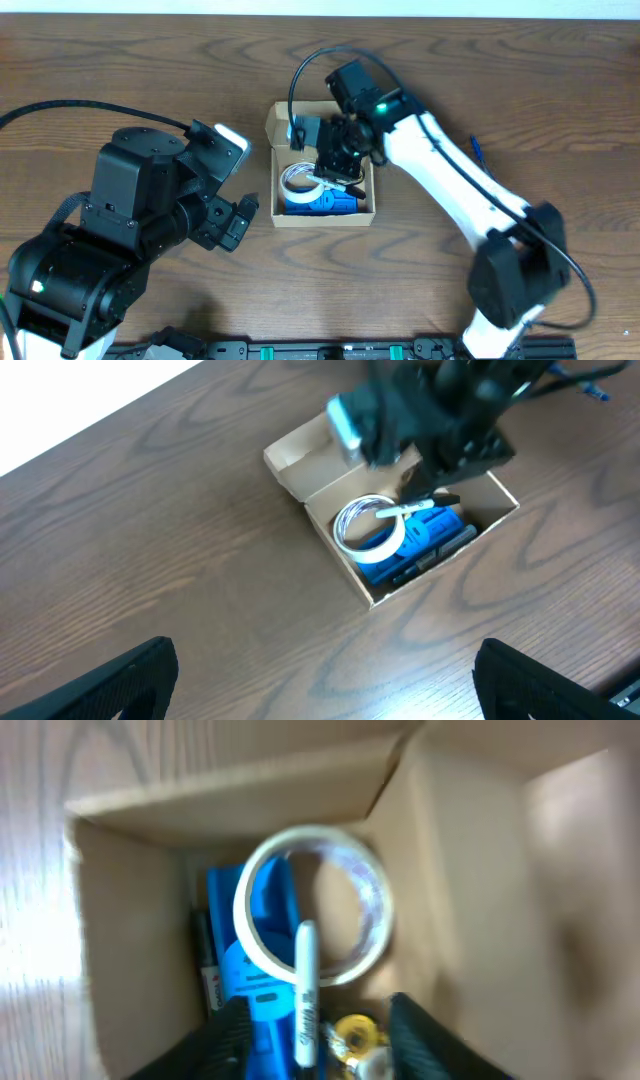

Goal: Pack container
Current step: 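Release the marker and move the right gripper to the blue pen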

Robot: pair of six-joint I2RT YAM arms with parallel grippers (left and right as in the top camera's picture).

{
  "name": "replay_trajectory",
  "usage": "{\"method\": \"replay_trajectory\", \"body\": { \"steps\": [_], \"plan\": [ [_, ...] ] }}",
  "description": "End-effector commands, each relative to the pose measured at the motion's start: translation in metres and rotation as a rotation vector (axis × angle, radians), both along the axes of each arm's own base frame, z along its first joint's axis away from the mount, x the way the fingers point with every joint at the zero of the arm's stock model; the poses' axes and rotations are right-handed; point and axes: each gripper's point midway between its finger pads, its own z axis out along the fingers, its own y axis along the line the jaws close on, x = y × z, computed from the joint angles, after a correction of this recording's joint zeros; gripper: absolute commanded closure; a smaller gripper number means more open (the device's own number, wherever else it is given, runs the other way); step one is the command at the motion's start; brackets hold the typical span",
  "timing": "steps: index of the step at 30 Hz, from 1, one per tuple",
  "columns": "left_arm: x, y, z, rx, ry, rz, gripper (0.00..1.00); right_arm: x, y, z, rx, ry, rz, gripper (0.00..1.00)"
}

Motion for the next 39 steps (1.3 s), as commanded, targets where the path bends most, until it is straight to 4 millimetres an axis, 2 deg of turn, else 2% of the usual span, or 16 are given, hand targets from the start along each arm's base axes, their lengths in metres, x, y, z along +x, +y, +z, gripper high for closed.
{"method": "replay_trajectory", "body": {
  "steps": [1,3,5,9,13,16,21,24,27,29,39],
  "plan": [
    [0.001,0.002,0.005,-0.008,-0.012,0.015,0.05,-0.001,0.004,0.056,0.081,-0.113,0.003,0.48],
    [0.001,0.002,0.005,-0.007,-0.012,0.015,0.05,-0.001,0.0,0.076,0.097,-0.164,-0.006,0.49],
    [0.001,0.002,0.005,-0.008,-0.012,0.015,0.05,0.002,-0.012,0.092,0.094,-0.216,-0.037,0.46],
    [0.001,0.002,0.005,-0.008,-0.012,0.015,0.05,0.026,-0.055,0.11,0.034,-0.283,-0.26,0.43],
    [0.001,0.002,0.005,-0.008,-0.012,0.015,0.05,0.057,-0.124,0.108,-0.058,-0.288,-0.6,0.42],
    [0.001,0.002,0.005,-0.008,-0.012,0.015,0.05,0.069,-0.177,0.104,-0.087,-0.256,-0.822,0.4],
    [0.001,0.002,0.005,-0.008,-0.012,0.015,0.05,0.077,-0.252,0.096,-0.075,-0.19,-1.118,0.37],
    [0.001,0.002,0.005,-0.008,-0.012,0.015,0.05,0.072,-0.296,0.081,-0.072,-0.137,-1.288,0.36],
    [0.001,0.002,0.005,-0.008,-0.012,0.015,0.05,0.064,-0.322,0.06,-0.085,-0.087,-1.383,0.35],
    [0.001,0.002,0.005,-0.008,-0.012,0.015,0.05,0.059,-0.33,0.044,-0.085,-0.049,-1.429,0.34],
    [0.001,0.002,0.005,-0.008,-0.012,0.015,0.05,0.044,-0.329,-0.035,-0.073,0.019,-1.468,0.32]
  ]
}}
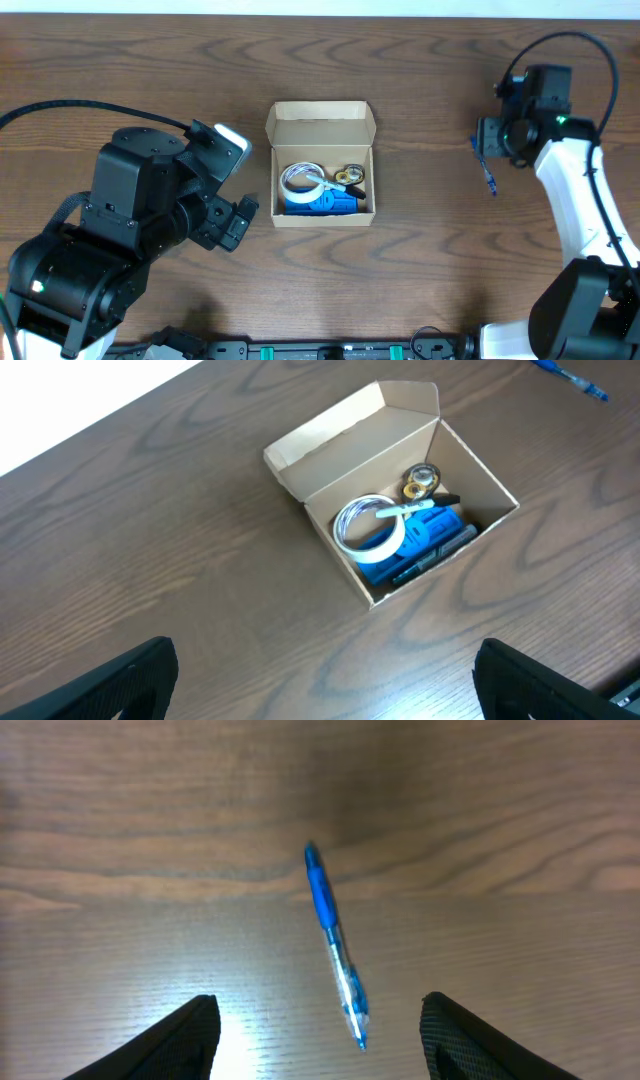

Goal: Pack container
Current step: 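Release the marker and move the right gripper to the blue pen, then grasp the blue pen with the right gripper and lift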

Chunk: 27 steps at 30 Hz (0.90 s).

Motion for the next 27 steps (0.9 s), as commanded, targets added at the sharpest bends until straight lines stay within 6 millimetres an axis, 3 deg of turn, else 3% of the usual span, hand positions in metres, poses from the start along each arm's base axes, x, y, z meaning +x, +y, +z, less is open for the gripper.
{"method": "replay_trajectory", "body": {
  "steps": [1,15,27],
  "plan": [
    [0.001,0.002,0.005,-0.007,-0.011,0.015,0.05,-0.008,0.001,-0.025,0.028,0.022,-0.03,0.32],
    [0.001,0.002,0.005,-0.007,-0.012,0.015,0.05,-0.011,-0.017,-0.106,0.054,0.13,-0.052,0.37],
    [0.001,0.002,0.005,-0.007,-0.012,0.015,0.05,-0.005,-0.024,-0.116,0.077,0.112,-0.055,0.43]
  ]
}}
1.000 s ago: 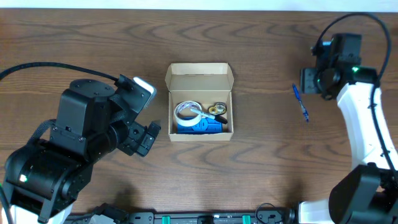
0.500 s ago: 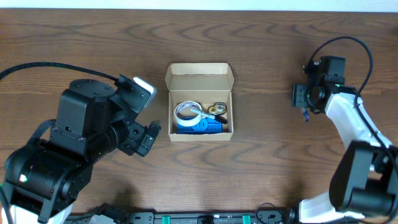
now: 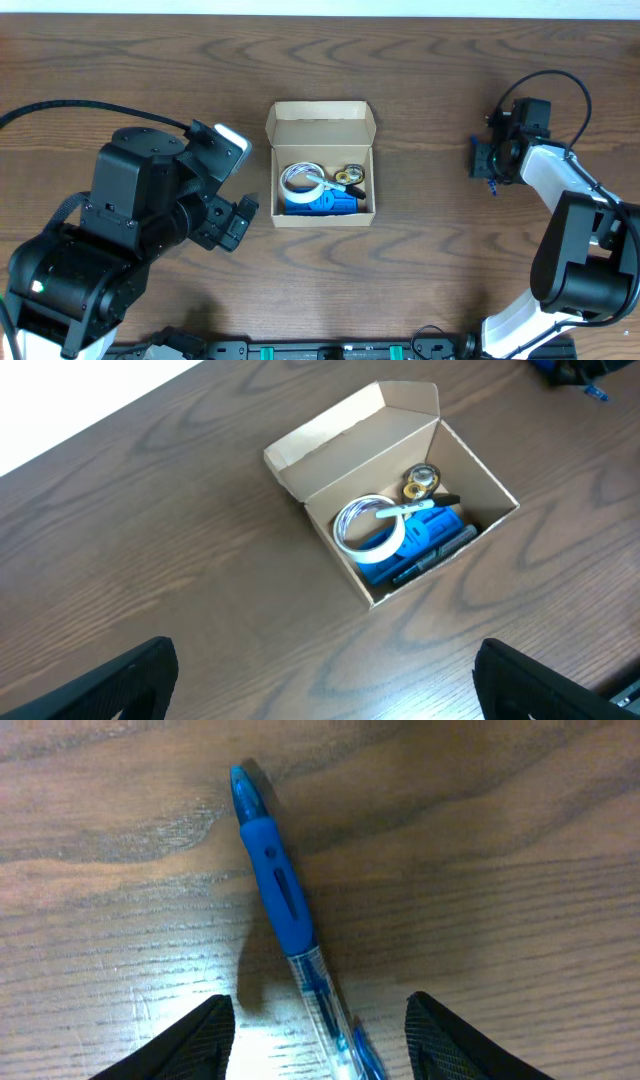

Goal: Pack container
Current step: 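Grasp the blue pen with the right gripper and lift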

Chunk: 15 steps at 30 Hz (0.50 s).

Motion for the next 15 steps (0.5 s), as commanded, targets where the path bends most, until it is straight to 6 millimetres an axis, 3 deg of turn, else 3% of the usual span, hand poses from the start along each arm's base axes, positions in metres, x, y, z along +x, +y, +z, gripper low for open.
{"method": "replay_trajectory", "body": {
  "steps": [1,15],
  "plan": [
    [0.001,0.002,0.005,-0.007,-0.012,0.015,0.05,-0.001,-0.003,-0.006,0.006,0.008,0.014,0.44],
    [0.001,0.002,0.005,-0.007,-0.012,0.015,0.05,0.002,0.003,-0.019,0.035,0.012,0.065,0.5]
  ]
}}
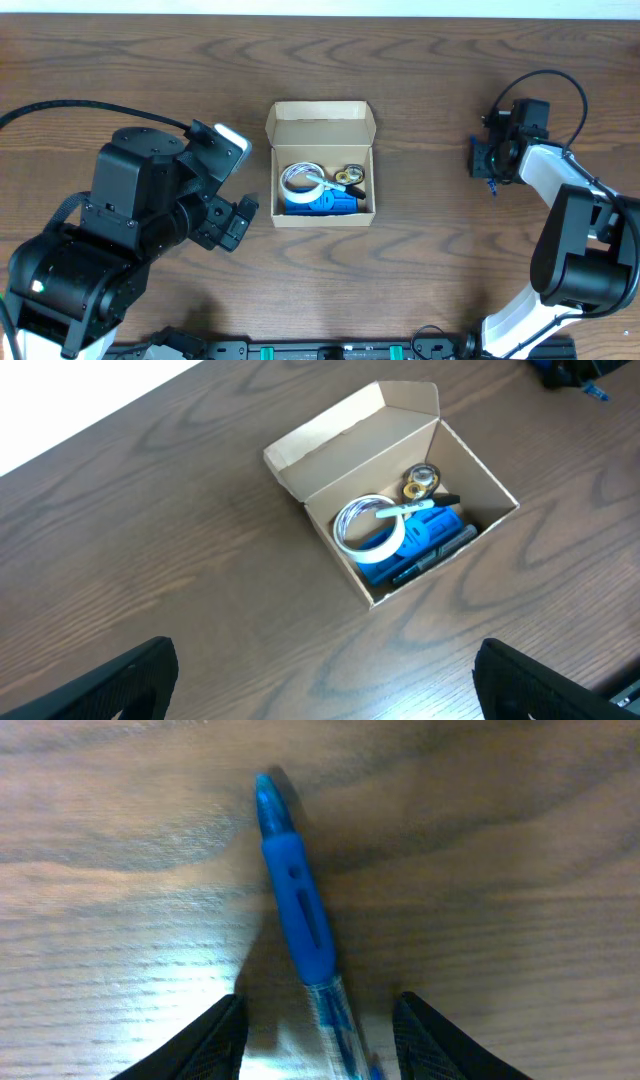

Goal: Pack container
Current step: 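Grasp the blue pen with the right gripper and lift, then carry the blue pen over the box and lower it inside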

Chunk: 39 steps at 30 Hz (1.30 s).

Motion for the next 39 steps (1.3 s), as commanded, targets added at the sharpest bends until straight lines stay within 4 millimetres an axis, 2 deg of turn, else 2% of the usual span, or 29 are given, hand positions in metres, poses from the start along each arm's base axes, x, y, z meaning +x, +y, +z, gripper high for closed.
{"method": "replay_trajectory", "body": {
  "steps": [1,4,19,23,26,30,36,39],
  "plan": [
    [0.001,0.002,0.005,-0.007,-0.012,0.015,0.05,-0.004,-0.001,-0.009,0.017,0.022,0.008,0.51],
    [0.001,0.002,0.005,-0.007,-0.012,0.015,0.05,-0.004,-0.002,-0.009,0.016,0.019,0.009,0.55],
    [0.001,0.002,0.005,-0.007,-0.012,0.015,0.05,-0.007,-0.001,-0.01,0.036,0.035,-0.035,0.99],
    [0.001,0.002,0.005,-0.007,-0.012,0.015,0.05,-0.007,0.002,-0.009,0.05,0.036,-0.055,0.99],
    [0.001,0.002,0.005,-0.007,-0.012,0.015,0.05,-0.003,0.009,0.001,0.083,0.029,-0.041,0.99],
    [0.001,0.002,0.005,-0.007,-0.011,0.015,0.05,0.012,0.019,0.041,0.116,-0.02,-0.012,0.99],
    [0.001,0.002,0.005,-0.007,-0.012,0.015,0.05,0.039,0.038,0.137,0.133,-0.188,0.059,0.99],
    [0.001,0.002,0.005,-0.007,-0.011,0.015,0.05,0.046,0.064,0.189,0.147,-0.303,0.15,0.99]
  ]
}}
